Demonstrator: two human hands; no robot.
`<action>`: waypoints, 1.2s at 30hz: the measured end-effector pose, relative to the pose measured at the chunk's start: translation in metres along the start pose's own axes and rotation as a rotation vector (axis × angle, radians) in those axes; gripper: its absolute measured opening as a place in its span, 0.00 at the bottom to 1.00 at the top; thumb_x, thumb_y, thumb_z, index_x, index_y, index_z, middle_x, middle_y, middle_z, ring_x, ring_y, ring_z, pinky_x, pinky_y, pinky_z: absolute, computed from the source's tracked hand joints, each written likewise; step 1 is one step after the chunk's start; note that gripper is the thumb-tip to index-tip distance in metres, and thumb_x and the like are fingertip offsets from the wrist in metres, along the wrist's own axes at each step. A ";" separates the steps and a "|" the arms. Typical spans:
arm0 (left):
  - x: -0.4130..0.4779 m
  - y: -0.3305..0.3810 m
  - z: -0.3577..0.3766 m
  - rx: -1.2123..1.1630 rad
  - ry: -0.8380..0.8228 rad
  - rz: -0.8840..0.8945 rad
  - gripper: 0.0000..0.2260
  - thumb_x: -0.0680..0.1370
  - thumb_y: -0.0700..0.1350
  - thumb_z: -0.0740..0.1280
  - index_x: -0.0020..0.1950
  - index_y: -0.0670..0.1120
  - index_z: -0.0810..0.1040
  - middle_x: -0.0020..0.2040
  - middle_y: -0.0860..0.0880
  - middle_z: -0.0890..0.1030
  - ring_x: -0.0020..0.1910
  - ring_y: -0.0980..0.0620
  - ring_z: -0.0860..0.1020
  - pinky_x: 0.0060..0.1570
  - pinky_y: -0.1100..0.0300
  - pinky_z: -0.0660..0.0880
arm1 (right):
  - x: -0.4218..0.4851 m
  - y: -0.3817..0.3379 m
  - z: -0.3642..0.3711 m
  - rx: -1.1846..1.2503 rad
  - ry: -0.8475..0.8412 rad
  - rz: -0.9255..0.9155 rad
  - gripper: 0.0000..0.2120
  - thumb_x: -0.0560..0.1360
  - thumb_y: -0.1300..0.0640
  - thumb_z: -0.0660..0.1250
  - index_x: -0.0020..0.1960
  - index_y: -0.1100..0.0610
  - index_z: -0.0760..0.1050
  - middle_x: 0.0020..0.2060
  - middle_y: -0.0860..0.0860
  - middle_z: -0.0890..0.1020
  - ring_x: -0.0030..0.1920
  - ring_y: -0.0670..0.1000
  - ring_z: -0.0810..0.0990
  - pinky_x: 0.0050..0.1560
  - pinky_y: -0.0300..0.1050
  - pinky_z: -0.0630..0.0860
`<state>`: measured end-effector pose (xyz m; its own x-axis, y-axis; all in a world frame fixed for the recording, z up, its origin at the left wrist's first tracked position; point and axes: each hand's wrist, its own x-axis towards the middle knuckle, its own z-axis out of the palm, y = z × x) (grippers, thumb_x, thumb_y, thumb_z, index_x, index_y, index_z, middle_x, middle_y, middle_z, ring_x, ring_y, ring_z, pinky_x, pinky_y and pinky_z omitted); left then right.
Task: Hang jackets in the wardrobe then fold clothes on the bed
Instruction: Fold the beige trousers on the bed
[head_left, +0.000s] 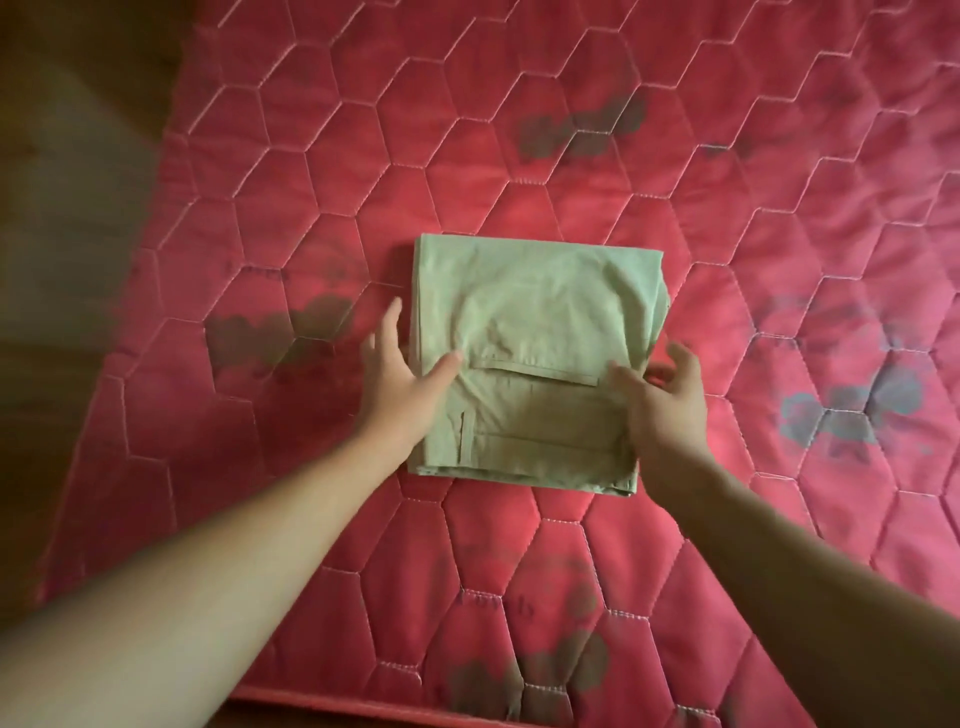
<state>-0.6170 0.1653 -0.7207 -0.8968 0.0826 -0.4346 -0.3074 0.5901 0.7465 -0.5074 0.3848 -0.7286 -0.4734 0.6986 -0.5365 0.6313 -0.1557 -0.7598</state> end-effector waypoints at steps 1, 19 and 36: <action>0.002 0.005 -0.002 -0.063 -0.024 -0.115 0.38 0.73 0.54 0.76 0.78 0.53 0.62 0.73 0.52 0.68 0.69 0.55 0.69 0.70 0.56 0.65 | 0.002 -0.005 -0.003 0.133 -0.030 0.135 0.32 0.71 0.52 0.76 0.72 0.55 0.71 0.54 0.51 0.82 0.55 0.57 0.83 0.44 0.46 0.80; -0.164 0.157 -0.198 -0.490 -0.310 -0.265 0.18 0.77 0.41 0.73 0.65 0.50 0.76 0.55 0.48 0.86 0.52 0.51 0.85 0.52 0.55 0.80 | -0.198 -0.204 -0.122 0.371 -0.658 0.250 0.20 0.73 0.65 0.70 0.64 0.63 0.77 0.55 0.63 0.85 0.50 0.61 0.86 0.48 0.56 0.84; -0.463 0.265 -0.434 -0.547 0.222 0.026 0.20 0.84 0.39 0.61 0.66 0.63 0.77 0.59 0.60 0.76 0.56 0.57 0.78 0.44 0.65 0.77 | -0.476 -0.415 -0.157 0.115 -0.991 -0.264 0.26 0.75 0.71 0.66 0.70 0.55 0.70 0.54 0.62 0.85 0.53 0.63 0.85 0.52 0.61 0.83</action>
<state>-0.4210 -0.0649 -0.1032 -0.9333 -0.1131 -0.3407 -0.3508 0.0858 0.9325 -0.4474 0.2264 -0.1000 -0.9151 -0.1611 -0.3698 0.3958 -0.1828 -0.8999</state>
